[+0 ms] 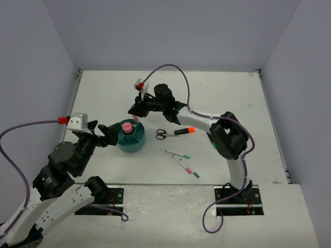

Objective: Sort the stationery into containers
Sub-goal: Place the pen in the storage box.

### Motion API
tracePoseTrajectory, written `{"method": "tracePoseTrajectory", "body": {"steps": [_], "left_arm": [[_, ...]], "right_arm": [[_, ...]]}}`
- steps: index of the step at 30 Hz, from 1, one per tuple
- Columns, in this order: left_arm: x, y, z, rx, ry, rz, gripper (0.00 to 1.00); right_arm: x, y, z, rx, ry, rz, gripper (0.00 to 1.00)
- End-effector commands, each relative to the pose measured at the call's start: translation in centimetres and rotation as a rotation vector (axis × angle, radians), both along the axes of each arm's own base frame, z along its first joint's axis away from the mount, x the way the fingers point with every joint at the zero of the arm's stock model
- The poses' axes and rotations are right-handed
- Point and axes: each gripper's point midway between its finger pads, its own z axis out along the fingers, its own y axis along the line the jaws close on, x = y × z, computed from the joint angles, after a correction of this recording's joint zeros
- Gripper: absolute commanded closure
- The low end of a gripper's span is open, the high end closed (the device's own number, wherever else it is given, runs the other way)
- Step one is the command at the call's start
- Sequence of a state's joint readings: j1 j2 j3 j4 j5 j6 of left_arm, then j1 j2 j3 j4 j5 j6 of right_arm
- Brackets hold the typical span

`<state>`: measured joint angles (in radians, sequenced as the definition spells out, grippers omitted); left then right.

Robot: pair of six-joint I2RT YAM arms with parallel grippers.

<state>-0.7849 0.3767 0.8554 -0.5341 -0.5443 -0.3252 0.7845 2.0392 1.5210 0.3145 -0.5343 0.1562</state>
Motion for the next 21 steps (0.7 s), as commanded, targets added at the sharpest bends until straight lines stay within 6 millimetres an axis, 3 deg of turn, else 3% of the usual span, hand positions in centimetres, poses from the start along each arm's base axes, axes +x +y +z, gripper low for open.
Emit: {"method": "tracePoseTrajectory", "body": {"steps": [1, 10, 11, 21], "left_arm": [[0.5, -0.8, 0.8, 0.016, -0.053, -0.03, 0.0], [0.7, -1.7, 0.1, 0.031, -0.041, -0.065, 0.0], [0.7, -1.8, 0.1, 0.032, -0.04, -0.069, 0.0], [0.8, -2.1, -0.1, 0.031, -0.039, -0.085, 0.0]], "right_arm": [[-0.4, 1.7, 1.1, 0.054, -0.061, 0.113, 0.95], [-1.4, 3.0, -0.8, 0.059, -0.017, 0.154, 0.93], [-1.4, 3.0, -0.7, 0.062, -0.017, 0.151, 0.96], [-2.4, 2.7, 3.8, 0.149, -0.032, 0.162, 1.0]]}}
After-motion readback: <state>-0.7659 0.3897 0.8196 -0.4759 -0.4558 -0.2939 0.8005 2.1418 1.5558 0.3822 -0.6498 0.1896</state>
